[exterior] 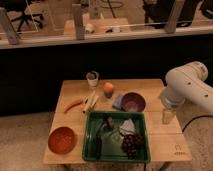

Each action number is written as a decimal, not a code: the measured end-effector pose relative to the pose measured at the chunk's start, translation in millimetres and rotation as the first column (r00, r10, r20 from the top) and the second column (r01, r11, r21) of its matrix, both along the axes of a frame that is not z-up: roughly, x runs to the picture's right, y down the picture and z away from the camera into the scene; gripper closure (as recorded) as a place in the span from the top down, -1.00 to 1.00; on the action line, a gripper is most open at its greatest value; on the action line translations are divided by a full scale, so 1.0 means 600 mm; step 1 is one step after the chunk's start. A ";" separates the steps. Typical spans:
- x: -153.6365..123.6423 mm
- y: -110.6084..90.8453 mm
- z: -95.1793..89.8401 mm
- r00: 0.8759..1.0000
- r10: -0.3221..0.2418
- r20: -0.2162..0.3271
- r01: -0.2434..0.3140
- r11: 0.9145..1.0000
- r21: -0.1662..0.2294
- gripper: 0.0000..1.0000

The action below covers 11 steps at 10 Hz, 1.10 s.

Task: Place sponge in purple bowl

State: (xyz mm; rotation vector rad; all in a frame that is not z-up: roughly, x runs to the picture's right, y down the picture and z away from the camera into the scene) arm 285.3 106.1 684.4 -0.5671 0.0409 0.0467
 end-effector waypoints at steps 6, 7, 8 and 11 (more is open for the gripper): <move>-0.028 -0.052 0.091 0.930 -0.301 0.211 0.295 0.954 0.060 0.60; -0.044 -0.058 0.097 0.867 -0.385 0.317 0.374 0.922 0.098 0.60; -0.056 -0.062 0.100 0.806 -0.437 0.399 0.426 0.897 0.120 0.60; -0.101 -0.077 0.122 0.551 -0.543 0.634 0.567 0.801 0.193 0.60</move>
